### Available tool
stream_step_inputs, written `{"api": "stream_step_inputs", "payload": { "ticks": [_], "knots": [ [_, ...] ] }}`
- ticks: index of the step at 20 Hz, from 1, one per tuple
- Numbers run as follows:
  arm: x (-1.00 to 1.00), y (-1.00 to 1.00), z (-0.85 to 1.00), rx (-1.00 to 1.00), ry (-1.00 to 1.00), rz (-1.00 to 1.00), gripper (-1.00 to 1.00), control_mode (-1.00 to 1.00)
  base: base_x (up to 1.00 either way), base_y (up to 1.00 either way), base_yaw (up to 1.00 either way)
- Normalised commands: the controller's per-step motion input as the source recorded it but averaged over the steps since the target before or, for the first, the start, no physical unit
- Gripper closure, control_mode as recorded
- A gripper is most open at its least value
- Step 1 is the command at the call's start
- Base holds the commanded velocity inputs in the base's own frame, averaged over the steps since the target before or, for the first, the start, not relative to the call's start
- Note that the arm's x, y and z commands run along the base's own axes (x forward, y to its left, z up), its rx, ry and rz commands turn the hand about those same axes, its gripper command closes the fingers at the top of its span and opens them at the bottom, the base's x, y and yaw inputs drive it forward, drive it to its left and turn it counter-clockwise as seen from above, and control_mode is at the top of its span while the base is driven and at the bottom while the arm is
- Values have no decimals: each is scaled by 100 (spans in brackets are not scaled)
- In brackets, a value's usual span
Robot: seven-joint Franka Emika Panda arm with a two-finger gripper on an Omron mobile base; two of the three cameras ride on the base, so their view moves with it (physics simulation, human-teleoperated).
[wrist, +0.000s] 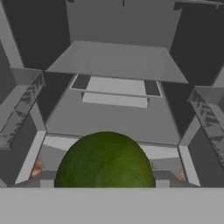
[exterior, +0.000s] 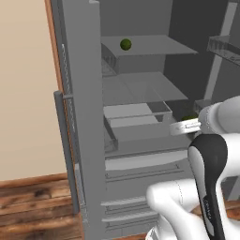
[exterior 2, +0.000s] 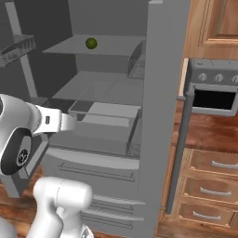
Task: Grab the limes from the fridge, place them in the blender, close the lid, and turn on the blender to create a marinade.
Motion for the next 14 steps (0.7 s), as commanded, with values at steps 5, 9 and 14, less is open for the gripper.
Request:
{"api": "stream_step_inputs", "payload": {
  "ticks": [5, 9, 14],
  "knots": [
    [0, 0, 0, 0, 0, 0, 100, 100, -86, 0, 1],
    [0, 0, 0, 0, 0, 0, 100, 100, -95, 0, 0],
    [0, 0, 0, 0, 0, 0, 100, 100, -96, 15, -11]
  ]
}}
